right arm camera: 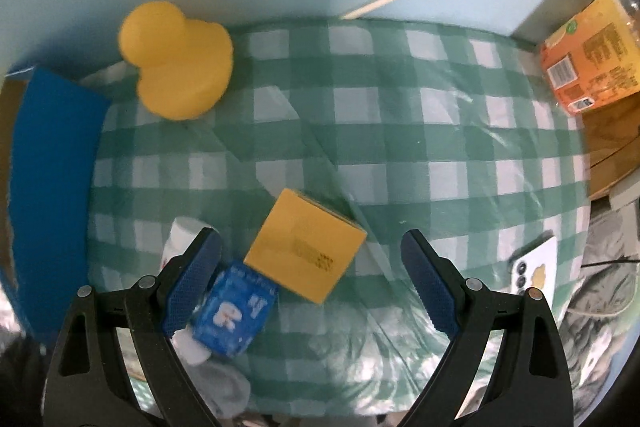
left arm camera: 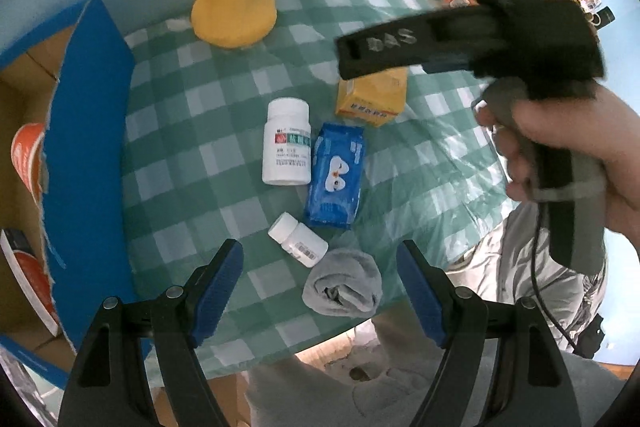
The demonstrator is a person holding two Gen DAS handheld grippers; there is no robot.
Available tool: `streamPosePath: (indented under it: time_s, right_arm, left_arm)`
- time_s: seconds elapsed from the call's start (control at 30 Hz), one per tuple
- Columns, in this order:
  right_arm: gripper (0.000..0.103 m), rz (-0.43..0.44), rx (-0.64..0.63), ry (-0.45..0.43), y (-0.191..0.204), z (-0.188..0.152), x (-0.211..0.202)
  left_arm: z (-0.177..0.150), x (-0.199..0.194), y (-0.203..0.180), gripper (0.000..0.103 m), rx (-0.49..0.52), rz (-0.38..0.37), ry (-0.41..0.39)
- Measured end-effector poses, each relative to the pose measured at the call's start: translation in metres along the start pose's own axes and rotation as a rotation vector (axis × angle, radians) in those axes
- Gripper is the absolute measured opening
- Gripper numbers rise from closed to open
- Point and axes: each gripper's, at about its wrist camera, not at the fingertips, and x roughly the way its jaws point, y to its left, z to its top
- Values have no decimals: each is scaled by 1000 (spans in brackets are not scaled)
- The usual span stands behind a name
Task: Organize objects
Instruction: 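Move both tools back over the table toward the remaining objects, then grasp the yellow small box with the right tool while the left tool grasps the grey sock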
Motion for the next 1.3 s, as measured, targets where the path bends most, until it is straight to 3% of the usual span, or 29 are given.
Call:
streamPosePath:
  time_s: [0.13,0.23,0.37,0.57,0.7,0.93,1.23,1.3]
  right_arm:
    - [92,-41,6,21,5,4,18]
    - [90,-52,2,26,8,4,26]
    - [66,-49,-46,12,10,-1,29]
    - [55,-25,-174,7,5,-20,26]
    - [53,-35,-261,1,-6,-40,22]
    - [53,-48,-306,11,-42,-74,16]
    - [53,-3,-389,37,-62,-118,7]
    - [53,2,-396,33,-63,-125,6]
  left_arm:
    - [-7,4,-1,81,-2,-2,15]
    - [-11,7,-1,87,-11,-6,24]
    - [-15,12,-4,87,-8,-8,35]
    - [-22,23,-7,87,-8,-16,68]
    - [-30,31,-13,88,7,-53,102]
    - [-39,52,-24,88,16,-61,144]
    - [-38,87,-21,88,41,12,184]
    - [-37,89,-20,83,47,28,178]
